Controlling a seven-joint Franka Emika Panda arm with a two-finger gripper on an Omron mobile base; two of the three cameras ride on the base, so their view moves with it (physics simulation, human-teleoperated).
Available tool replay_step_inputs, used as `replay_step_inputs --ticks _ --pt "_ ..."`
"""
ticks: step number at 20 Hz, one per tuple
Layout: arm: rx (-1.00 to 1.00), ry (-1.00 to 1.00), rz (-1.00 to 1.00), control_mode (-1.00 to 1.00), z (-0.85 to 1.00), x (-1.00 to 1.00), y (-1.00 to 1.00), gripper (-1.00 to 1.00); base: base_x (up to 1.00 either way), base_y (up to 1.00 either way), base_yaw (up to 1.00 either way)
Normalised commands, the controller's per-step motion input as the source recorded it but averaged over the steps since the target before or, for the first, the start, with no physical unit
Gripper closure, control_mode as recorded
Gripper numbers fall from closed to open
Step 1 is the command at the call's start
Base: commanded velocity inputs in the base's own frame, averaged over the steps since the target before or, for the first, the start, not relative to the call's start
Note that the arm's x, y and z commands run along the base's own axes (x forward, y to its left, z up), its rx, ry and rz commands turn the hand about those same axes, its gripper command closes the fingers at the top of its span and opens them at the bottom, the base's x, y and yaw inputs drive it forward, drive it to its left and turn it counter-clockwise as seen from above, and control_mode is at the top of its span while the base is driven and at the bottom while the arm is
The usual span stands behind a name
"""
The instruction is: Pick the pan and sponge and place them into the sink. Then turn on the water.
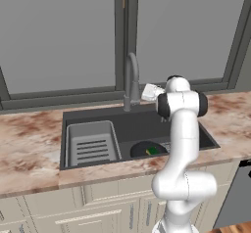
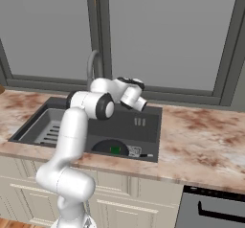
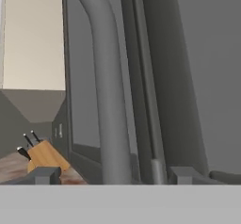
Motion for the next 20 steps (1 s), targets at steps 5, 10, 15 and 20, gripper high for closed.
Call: replay_step_inputs --ticks 5,10,15,20 --pt "0.0 0.01 0.0 -1.0 -0.15 0.23 0.0 -1.0 0.0 0.0 0.0" --pt "0.0 0.0 0.0 -1.0 -0.12 0.13 0.1 -1.0 0.0 0.0 0.0" --pt "0.0 0.0 -0.01 -1.0 0.0 0.04 0.09 1.0 0.0 0.0 0.0" --pt "0.0 0.02 -0.05 -1.0 0.0 0.07 0.02 1.0 0.0 0.0 0.0"
